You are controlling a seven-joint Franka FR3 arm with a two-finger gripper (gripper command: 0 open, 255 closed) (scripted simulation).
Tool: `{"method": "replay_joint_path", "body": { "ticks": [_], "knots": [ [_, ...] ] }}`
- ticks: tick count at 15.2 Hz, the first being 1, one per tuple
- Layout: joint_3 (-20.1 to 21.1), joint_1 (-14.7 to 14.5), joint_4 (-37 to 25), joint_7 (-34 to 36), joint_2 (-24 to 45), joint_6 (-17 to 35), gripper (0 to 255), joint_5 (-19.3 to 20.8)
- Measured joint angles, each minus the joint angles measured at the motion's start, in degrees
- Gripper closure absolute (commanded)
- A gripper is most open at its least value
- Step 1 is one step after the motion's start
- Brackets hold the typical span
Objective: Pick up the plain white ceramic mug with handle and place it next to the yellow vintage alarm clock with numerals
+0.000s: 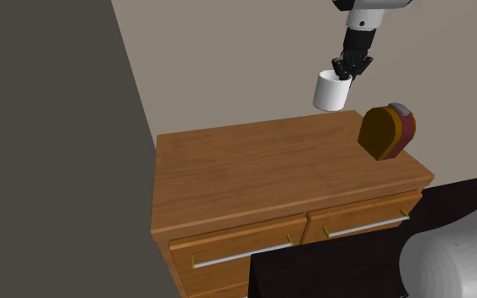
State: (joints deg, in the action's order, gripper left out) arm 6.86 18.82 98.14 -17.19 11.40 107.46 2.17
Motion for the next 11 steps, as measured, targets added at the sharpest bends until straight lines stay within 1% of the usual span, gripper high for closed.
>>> {"method": "replay_joint_path", "body": {
  "ticks": [11],
  "knots": [
    [-0.07, -0.03, 6.1, 0.34, 1.81, 7.89, 255, 0.34]
  ]
}}
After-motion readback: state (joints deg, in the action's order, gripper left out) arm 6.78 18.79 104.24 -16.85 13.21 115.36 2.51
